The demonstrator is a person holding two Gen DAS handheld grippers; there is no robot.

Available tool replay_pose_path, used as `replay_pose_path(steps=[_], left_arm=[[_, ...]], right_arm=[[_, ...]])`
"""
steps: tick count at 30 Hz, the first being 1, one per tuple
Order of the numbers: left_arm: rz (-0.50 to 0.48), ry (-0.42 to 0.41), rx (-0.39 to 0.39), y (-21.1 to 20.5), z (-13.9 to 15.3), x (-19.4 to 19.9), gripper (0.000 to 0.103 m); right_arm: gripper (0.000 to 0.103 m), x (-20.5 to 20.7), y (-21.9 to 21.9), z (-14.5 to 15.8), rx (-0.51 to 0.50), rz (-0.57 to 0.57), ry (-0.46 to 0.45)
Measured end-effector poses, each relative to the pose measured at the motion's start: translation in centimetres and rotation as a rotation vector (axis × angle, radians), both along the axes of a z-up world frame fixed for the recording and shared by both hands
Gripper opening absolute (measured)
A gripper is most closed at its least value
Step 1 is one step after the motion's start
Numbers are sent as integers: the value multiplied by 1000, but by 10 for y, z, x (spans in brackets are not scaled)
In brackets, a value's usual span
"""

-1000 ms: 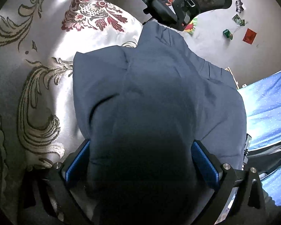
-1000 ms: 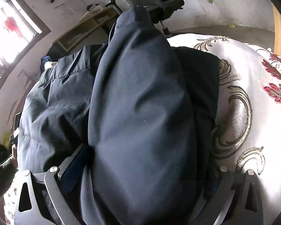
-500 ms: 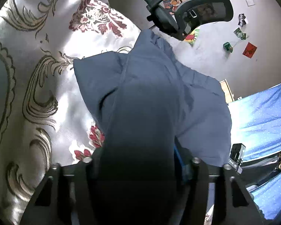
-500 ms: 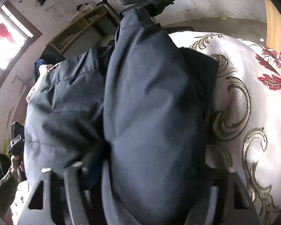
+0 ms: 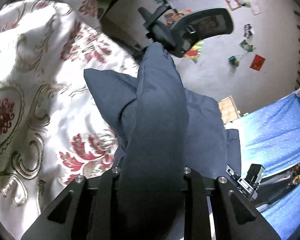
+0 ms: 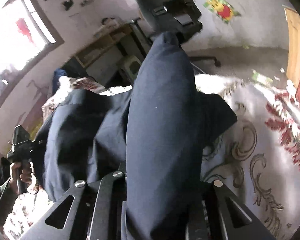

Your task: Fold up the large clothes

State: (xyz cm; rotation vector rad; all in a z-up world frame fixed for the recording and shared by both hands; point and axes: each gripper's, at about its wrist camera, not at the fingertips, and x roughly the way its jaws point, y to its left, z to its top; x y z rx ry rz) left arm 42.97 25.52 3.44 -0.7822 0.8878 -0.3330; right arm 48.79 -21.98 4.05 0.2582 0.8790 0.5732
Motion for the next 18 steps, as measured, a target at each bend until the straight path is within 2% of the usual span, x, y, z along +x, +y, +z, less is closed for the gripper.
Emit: replay_pose_path(steps=[4, 9, 13, 18], left_arm=[[-26, -32, -23, -15, 22, 1, 18], [-76, -52, -21, -40, 40, -6, 18], [-114, -56, 13, -58, 40, -11, 18], [-105, -1, 23, -63, 14, -8, 18]], right_arm=[[17, -18, -1, 34, -8, 28, -62], [17, -39, -8, 59, -28, 44, -110], [17, -48, -15, 53, -51, 36, -112], [17, -50, -24, 26, -40, -2, -52]])
